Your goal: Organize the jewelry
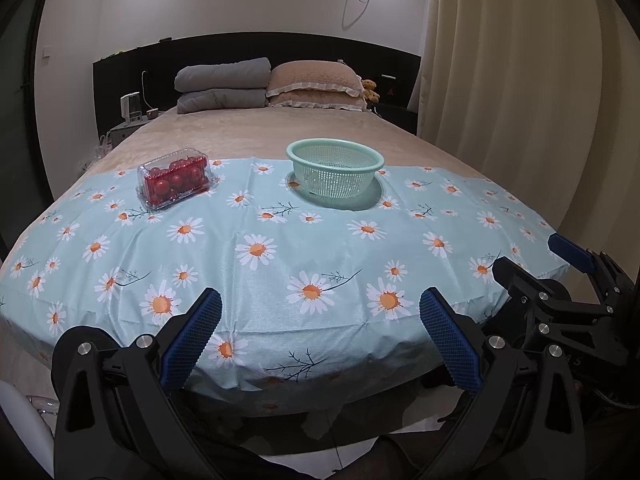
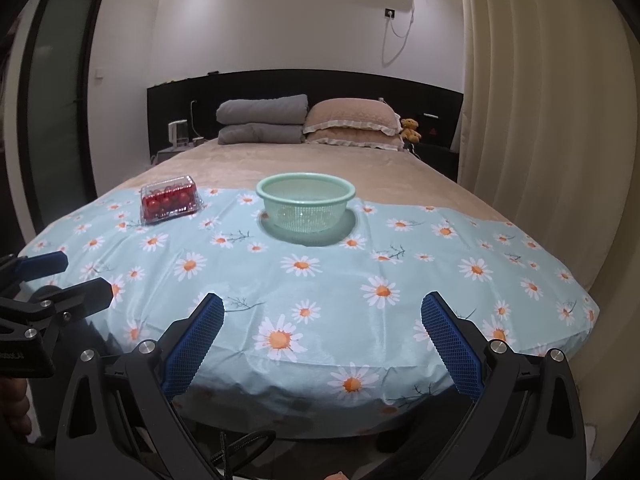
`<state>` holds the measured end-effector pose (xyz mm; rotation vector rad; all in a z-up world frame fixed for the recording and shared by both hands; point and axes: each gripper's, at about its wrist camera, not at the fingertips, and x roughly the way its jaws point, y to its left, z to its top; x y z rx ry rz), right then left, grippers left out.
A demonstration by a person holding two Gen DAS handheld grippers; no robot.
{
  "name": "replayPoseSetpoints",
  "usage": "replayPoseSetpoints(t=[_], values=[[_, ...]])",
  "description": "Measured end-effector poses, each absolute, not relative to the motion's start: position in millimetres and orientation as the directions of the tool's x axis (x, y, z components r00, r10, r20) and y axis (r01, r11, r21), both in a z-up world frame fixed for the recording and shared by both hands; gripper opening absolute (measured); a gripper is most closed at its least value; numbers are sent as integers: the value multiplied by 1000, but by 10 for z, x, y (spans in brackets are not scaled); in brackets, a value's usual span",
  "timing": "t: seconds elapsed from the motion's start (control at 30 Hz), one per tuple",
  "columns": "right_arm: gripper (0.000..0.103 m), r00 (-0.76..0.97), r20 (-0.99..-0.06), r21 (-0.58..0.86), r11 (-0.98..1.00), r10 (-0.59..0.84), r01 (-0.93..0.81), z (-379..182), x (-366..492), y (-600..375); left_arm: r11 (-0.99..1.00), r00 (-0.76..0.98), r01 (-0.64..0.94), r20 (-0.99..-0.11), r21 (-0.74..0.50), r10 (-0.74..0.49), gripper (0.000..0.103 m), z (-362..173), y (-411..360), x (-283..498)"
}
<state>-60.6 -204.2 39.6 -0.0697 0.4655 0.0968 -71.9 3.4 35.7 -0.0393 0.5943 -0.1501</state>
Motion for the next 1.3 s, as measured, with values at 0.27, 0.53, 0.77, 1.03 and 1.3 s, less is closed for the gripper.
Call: replayPoseSetpoints(t=[0.27,0.53,0.77,1.03,1.3], values=[[95,889,-450,-43,992,85,-117,403,-635,-2043,988,818,129,-555,-79,-151,97,357,26,-733],[95,895,-438,-48,992,83,-115,408,-682,-2039,988,821,130,-550,-79,-151,97,365,31,-777],[95,902,-425,-54,992,82,-116,430,-733,-2050,988,825,132,-544,-73,-151,97,387,46,-828],[95,904,-419,-54,991,86,-119,451,-748,-2068,988,821,136,-549,-76,-155,97,392,51,-829],[95,902,-423,-50,991,88,-120,444,-736,-2069,988,817,137,-555,-77,-157,97,387,38,-809]])
